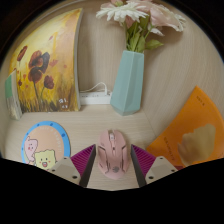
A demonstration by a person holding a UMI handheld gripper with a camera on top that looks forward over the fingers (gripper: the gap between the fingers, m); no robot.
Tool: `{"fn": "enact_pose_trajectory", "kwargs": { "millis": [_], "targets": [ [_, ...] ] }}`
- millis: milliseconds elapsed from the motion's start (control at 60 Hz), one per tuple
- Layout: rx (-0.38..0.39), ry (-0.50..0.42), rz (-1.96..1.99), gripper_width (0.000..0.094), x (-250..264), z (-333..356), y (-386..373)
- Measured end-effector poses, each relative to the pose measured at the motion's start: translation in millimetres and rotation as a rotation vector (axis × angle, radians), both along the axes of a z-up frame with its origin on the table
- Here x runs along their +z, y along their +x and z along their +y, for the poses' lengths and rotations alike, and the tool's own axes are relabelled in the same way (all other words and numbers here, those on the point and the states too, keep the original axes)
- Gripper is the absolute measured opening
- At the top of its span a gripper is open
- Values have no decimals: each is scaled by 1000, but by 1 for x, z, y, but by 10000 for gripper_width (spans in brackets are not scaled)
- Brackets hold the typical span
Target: Arrange mouse
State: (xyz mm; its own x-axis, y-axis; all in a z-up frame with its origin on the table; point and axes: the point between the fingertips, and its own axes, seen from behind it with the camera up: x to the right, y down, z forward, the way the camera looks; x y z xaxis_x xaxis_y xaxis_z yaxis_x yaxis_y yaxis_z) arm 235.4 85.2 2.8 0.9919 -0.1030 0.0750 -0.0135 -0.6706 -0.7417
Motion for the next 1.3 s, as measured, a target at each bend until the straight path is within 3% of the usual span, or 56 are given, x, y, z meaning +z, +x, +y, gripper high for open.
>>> {"fn": "enact_pose_trajectory", "kwargs": {
  "millis": [167, 233, 417, 500, 633, 767, 900, 1033, 1183, 1300],
  "targets": [
    [21, -16, 42, 645, -12, 12, -6],
    [34, -11, 39, 536, -12, 13, -7],
    [24, -45, 18, 393, -14, 10, -7],
    [14, -61, 27, 369, -2, 10, -10],
    [-3, 65, 13, 372, 83, 26, -22],
    [39, 223, -14, 371, 181, 44, -60],
    [107, 297, -4, 370, 221, 48, -123],
    [179, 242, 40, 370, 185, 39, -189],
    [191, 55, 63, 368, 74, 15, -220],
    [176, -37, 54, 367, 7, -2, -217]
  ]
}}
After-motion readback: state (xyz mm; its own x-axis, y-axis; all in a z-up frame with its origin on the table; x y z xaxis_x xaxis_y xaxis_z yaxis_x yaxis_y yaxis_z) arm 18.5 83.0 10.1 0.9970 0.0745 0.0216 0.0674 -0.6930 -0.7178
